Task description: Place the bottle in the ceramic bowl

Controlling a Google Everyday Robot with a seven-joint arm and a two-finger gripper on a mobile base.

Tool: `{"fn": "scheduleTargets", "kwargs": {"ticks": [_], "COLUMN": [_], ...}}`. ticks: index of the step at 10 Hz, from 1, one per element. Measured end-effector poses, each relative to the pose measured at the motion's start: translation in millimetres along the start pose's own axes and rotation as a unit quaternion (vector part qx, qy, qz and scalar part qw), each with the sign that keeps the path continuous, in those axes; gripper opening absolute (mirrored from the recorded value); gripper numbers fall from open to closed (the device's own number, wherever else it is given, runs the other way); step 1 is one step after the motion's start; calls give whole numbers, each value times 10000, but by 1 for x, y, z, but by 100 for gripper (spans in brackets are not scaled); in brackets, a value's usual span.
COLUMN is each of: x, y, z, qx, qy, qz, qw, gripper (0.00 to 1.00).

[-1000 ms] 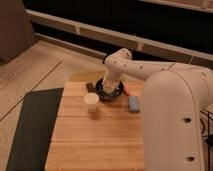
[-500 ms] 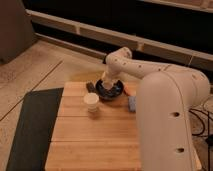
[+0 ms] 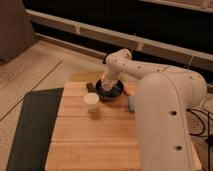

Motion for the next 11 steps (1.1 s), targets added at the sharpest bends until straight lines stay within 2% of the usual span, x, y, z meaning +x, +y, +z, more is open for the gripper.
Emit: {"fn": "scheduleTargets", "kwargs": {"ticks": [1, 2, 4, 5, 11], "x": [0, 0, 0, 0, 0], "y": [0, 0, 0, 0, 0], "z": [0, 0, 0, 0, 0], "qx": [1, -1, 1, 1, 2], "qy": [1, -2, -1, -1, -2], "qz": [-1, -1, -2, -2, -4], "qw": [10000, 10000, 10000, 10000, 10000], "gripper": [33, 40, 61, 67, 68]}}
